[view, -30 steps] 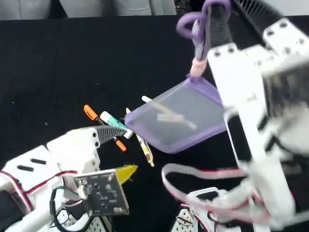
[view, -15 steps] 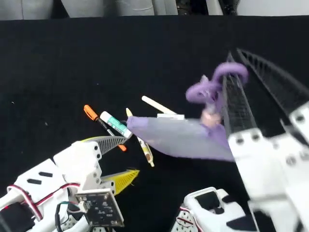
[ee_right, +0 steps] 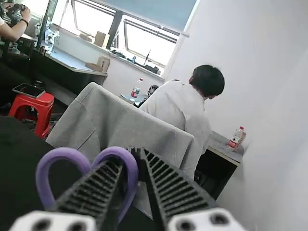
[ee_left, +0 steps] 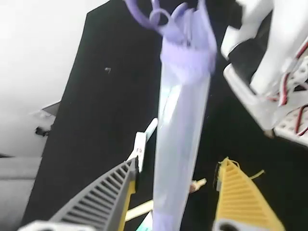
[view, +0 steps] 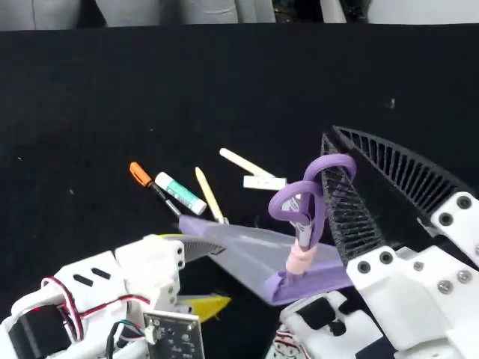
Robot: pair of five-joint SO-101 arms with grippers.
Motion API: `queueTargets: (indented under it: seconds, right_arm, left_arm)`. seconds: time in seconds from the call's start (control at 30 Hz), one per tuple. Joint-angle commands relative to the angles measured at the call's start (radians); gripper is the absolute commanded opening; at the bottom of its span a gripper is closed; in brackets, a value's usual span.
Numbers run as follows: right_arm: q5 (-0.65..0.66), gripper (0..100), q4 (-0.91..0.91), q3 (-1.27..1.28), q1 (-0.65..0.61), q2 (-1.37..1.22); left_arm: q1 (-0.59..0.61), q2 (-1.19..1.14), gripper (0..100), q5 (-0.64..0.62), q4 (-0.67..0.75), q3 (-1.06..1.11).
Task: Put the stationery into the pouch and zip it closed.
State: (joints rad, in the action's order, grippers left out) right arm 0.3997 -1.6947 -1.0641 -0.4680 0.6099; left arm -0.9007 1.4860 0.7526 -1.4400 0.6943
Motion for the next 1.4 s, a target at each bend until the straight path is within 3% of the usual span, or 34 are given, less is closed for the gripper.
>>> queueTargets:
  seconds: [0.0, 0.1, 0.27, 0.53, 0.6, 0.73, 0.83, 0.93, 1.1, 1.37]
  right_arm:
    - [-0.008, 1.1, -0.034, -0.018, -0.015, 0.002]
    - [-0.008, 1.1, -0.038, -0.019, -0.015, 0.002]
    - [-0.009, 1.1, -0.038, -0.018, -0.015, 0.002]
    - [-0.009, 1.1, -0.038, -0.016, -0.015, 0.002]
    - [-0.009, 1.1, -0.038, -0.016, -0.014, 0.002]
    - [-0.009, 1.1, -0.038, -0.016, -0.012, 0.002]
    - [-0.006, 1.1, -0.038, -0.016, -0.011, 0.002]
    - [-0.002, 1.1, -0.038, -0.015, 0.000, 0.002]
    - [0.000, 1.1, 0.031, 0.004, 0.163, -0.005]
    - [-0.006, 1.1, 0.307, 0.285, 0.405, 0.001]
  left_arm:
    - [-0.064, 0.002, 27, -0.055, 0.025, -0.005]
    - [-0.102, 0.002, 27, -0.077, 0.058, 0.024]
    - [-0.104, 0.002, 27, -0.180, 0.233, 0.160]
    - [-0.104, 0.002, 27, -0.181, 0.377, 0.300]
    - [-0.104, 0.003, 23, -0.181, 0.376, 0.297]
    - [-0.058, 0.026, 3, -0.180, 0.376, 0.266]
    - [0.015, 0.092, 7, -0.178, 0.376, 0.242]
    - [0.076, 0.201, 3, -0.178, 0.376, 0.229]
    - [0.148, 0.348, 3, -0.178, 0.364, 0.189]
    - [0.237, 0.334, 3, -0.176, 0.169, -0.027]
